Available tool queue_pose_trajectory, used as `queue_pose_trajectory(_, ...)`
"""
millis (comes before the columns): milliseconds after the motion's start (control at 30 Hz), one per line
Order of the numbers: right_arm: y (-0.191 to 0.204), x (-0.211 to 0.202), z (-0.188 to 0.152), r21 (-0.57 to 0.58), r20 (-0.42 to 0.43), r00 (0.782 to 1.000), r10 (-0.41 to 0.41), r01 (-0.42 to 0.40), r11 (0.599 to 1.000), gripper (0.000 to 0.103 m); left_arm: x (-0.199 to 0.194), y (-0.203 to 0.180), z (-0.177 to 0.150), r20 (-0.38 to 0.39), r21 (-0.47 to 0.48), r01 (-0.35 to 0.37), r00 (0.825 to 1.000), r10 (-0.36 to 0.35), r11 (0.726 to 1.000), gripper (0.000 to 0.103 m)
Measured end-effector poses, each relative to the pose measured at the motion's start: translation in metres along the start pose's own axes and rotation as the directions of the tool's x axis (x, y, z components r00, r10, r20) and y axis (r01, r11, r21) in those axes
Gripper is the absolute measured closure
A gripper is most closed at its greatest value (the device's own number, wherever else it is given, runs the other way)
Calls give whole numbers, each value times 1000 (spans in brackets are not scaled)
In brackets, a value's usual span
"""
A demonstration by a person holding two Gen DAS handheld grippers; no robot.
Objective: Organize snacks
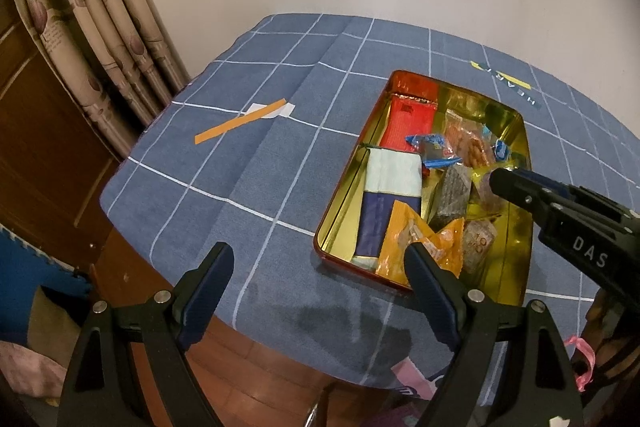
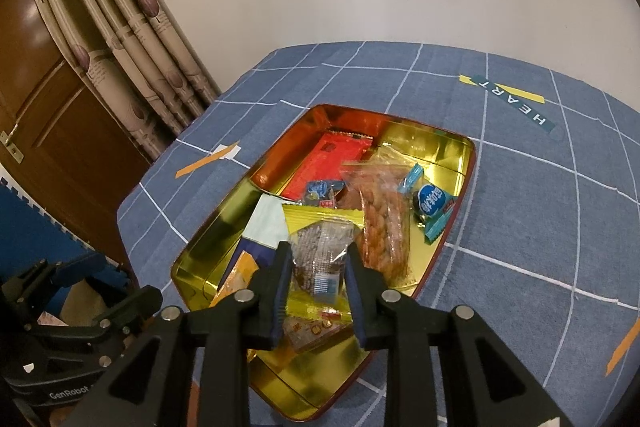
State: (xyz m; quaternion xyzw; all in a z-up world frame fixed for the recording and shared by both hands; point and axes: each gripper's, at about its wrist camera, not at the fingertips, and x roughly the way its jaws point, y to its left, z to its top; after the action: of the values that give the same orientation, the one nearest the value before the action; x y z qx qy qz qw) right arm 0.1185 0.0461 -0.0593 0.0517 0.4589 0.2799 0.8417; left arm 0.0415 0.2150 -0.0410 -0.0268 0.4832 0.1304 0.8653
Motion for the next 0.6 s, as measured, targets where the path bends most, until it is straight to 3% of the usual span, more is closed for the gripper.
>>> queue_pose_trajectory(233, 4, -8, 1, -14, 22, 1000, -11, 11, 1000, 72, -6, -2, 1, 25, 12, 8, 1000, -8, 1000, 18)
queue_pose_trajectory(367, 15, -30, -1, -67, 86, 996, -30, 36, 997, 72, -19, -3, 1, 75, 14, 22, 997, -23, 1000, 18)
queue_pose_trajectory(500, 23, -64, -10, -117, 189, 979, -71, 94, 989, 68, -32, -5, -1, 112, 22, 44, 993, -46, 999, 18)
queue_pose_trajectory(600, 28, -94, -22, -146, 272, 955, -121, 166, 975, 68, -40, -6, -2, 126, 18, 82, 988, -84, 996, 18)
